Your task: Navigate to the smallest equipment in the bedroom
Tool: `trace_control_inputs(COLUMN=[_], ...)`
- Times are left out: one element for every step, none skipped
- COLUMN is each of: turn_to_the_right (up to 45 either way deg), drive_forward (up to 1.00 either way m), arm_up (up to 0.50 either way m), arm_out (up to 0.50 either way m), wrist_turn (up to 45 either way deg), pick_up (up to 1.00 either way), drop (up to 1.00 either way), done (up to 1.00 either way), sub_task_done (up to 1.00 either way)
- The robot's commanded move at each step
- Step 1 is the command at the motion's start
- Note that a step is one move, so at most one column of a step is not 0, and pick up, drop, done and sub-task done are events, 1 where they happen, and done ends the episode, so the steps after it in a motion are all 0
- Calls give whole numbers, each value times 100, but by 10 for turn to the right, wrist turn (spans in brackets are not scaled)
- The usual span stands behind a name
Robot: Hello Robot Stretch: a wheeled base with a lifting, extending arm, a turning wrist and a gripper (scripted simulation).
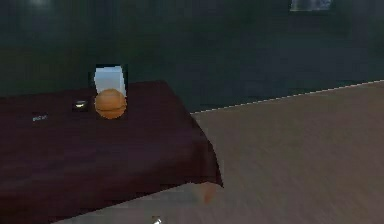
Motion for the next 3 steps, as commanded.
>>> trace_control_inputs(turn_to_the_right=[0, -270, 0], drive_forward=[35, 0, 0], arm_up=[0, 0, 0], arm_out=[0, 0, 0], wrist_turn=[0, 0, 0], pick_up=[0, 0, 0], drop=[0, 0, 0], done=[0, 0, 100], sub_task_done=[0, 0, 0])
